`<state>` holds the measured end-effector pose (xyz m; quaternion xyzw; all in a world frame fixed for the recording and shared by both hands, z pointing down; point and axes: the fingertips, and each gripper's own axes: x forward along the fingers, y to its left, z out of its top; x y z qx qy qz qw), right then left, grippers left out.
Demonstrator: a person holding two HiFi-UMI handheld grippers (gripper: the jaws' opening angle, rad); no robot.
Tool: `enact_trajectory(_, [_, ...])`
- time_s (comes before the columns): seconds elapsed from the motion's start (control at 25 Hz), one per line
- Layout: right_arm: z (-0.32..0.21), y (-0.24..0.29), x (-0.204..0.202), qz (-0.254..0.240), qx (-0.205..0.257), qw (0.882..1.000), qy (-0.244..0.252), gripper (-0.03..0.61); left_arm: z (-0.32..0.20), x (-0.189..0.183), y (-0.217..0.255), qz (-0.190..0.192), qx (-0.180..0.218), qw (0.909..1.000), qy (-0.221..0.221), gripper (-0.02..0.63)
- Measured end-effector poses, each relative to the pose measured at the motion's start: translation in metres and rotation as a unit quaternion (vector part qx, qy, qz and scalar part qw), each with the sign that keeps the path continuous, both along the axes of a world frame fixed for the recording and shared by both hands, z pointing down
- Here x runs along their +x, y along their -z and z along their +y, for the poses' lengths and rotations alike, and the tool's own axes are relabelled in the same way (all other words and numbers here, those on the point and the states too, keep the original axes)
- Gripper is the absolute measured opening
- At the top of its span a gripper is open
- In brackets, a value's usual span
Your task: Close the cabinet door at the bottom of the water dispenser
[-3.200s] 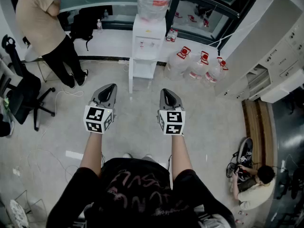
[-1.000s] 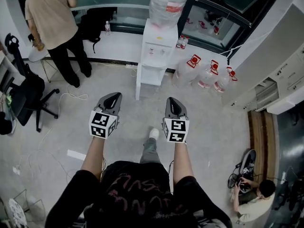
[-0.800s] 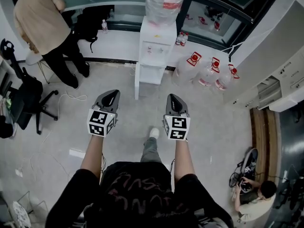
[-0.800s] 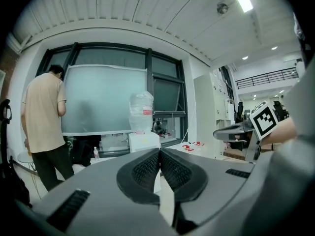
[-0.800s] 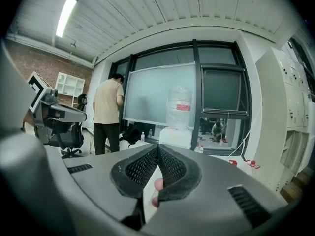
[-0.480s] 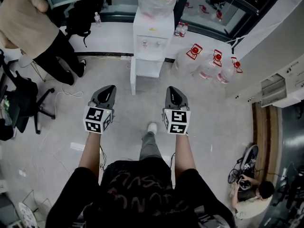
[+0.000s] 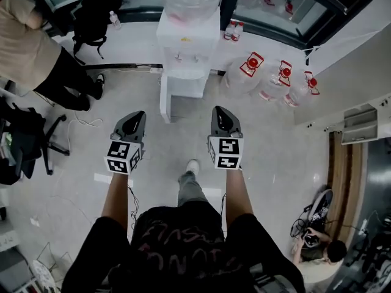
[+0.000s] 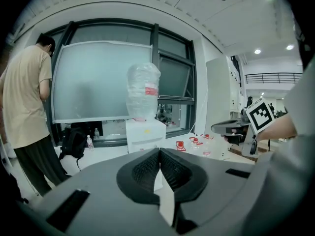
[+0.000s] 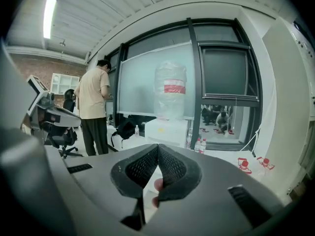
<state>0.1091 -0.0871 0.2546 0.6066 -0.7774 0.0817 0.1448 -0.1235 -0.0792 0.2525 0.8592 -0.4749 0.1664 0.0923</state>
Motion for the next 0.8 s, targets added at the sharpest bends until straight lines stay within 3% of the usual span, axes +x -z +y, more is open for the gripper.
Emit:
enact_trajectory(0.36, [-0.075,-0.031,0.012,0.000,-0.015,1.000,0.028,0.012,-0.068,0.011,-0.028,-0.004,-0.015,0.9996,0.024,0.015])
enact_trajectory(0.8, [-0.118,-0.098,-0.013,-0.001,-0.040,0.998,0.039,0.012,-0.097,-0.013,-0.107,-0.007,-0.051,0.9984,0.023,0.015])
